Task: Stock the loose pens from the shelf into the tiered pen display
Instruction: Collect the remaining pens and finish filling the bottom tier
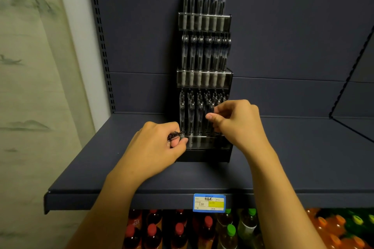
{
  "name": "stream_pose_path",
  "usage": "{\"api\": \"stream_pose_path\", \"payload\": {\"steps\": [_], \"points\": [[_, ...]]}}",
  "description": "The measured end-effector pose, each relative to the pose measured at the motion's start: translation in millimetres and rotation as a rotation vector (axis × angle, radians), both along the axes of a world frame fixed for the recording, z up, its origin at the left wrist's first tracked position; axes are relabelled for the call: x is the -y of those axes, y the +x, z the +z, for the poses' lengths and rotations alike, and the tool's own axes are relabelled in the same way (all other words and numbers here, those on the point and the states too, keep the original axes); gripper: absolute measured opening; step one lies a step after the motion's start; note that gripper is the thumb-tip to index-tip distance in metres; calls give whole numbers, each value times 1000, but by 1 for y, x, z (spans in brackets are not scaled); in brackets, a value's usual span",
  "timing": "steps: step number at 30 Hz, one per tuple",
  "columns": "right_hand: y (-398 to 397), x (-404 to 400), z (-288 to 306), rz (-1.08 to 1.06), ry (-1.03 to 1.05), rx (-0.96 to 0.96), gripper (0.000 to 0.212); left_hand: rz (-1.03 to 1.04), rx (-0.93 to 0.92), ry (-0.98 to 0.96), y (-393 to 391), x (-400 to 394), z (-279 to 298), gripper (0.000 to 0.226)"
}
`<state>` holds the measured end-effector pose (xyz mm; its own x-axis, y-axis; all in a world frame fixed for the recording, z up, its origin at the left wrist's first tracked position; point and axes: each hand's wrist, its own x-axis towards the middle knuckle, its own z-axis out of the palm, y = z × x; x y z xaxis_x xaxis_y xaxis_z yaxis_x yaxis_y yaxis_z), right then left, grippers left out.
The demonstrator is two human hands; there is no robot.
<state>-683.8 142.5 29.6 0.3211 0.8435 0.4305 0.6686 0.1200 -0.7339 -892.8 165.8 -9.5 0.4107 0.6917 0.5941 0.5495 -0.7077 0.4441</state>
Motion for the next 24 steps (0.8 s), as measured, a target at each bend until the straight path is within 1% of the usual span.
{"api": "stream_pose_path", "payload": {"steps": [2, 5, 7, 9, 11, 13, 16, 20, 24], "points": [[0, 3, 0, -13, -17, 14, 21, -5, 4, -12, 0, 1, 0, 41], [0, 13, 2, -44, -79, 134, 21, -8, -1, -25, 1, 1, 1, 39], [-4, 23, 4, -30, -91, 153, 22, -14, 1, -31, 1, 2, 2, 39], [-12, 35, 8, 92, -109, 94, 21, -11, 6, -38, 1, 2, 2, 37], [-25, 44, 9, 276, -141, -26, 20, -17, 0, -41, 2, 4, 4, 25], [-37, 46, 7, 346, -116, -83, 20, -27, -14, -35, 6, 5, 5, 18], [-44, 43, 1, 313, -46, -100, 17, -33, -32, -32, 11, 9, 5, 19], [-42, 43, -2, 282, -14, -128, 12, -13, -29, -32, 13, 10, 5, 19], [-34, 46, 0, 219, 77, -67, 18, 85, -54, 9, 11, 7, 5, 32]]}}
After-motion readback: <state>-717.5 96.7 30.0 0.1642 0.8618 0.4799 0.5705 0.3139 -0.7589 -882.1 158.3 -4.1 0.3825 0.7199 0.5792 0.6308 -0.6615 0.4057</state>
